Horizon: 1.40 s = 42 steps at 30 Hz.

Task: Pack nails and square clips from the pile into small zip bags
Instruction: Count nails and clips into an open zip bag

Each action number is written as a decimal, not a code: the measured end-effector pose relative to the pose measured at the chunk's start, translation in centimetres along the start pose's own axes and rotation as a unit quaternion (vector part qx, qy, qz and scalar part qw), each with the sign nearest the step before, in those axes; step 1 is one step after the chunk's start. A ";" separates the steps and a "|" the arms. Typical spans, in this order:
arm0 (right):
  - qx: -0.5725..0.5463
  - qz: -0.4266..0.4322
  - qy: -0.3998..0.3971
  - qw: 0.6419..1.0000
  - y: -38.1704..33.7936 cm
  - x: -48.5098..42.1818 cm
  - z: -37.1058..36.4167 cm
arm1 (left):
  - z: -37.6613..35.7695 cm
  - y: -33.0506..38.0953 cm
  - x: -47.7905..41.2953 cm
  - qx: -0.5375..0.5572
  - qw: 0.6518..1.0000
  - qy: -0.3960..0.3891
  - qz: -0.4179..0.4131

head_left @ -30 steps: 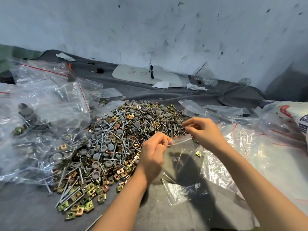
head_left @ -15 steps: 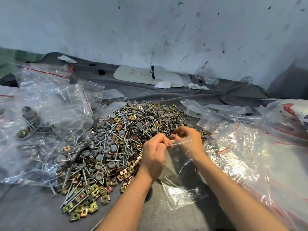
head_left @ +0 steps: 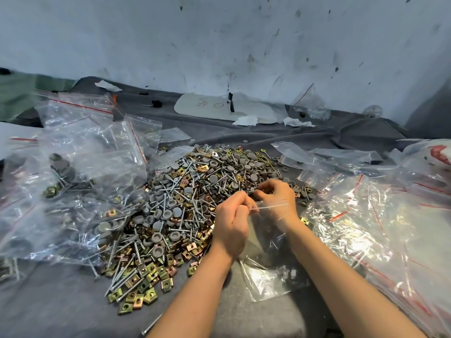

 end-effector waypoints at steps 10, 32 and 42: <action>-0.204 0.100 -0.030 0.973 -5.3 2.6 5.2 | -0.1 0.4 -0.2 0.010 1.000 -0.013 -0.025; -0.070 0.099 -0.017 0.992 -3.5 2.2 7.1 | 1.0 1.6 0.2 0.007 0.986 0.109 -0.127; 0.133 0.019 0.027 0.991 1.8 -0.6 2.9 | 1.1 0.1 -0.4 -0.076 0.974 0.177 -0.119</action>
Point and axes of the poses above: each hand's wrist, its own x-axis away from the middle knuckle, its own z-axis out of the back of the hand, y = z × x, the point moved 4 cm from there along -x, towards the middle knuckle, and after that the axes turned 11 degrees about -x, right-handed, at the moved point
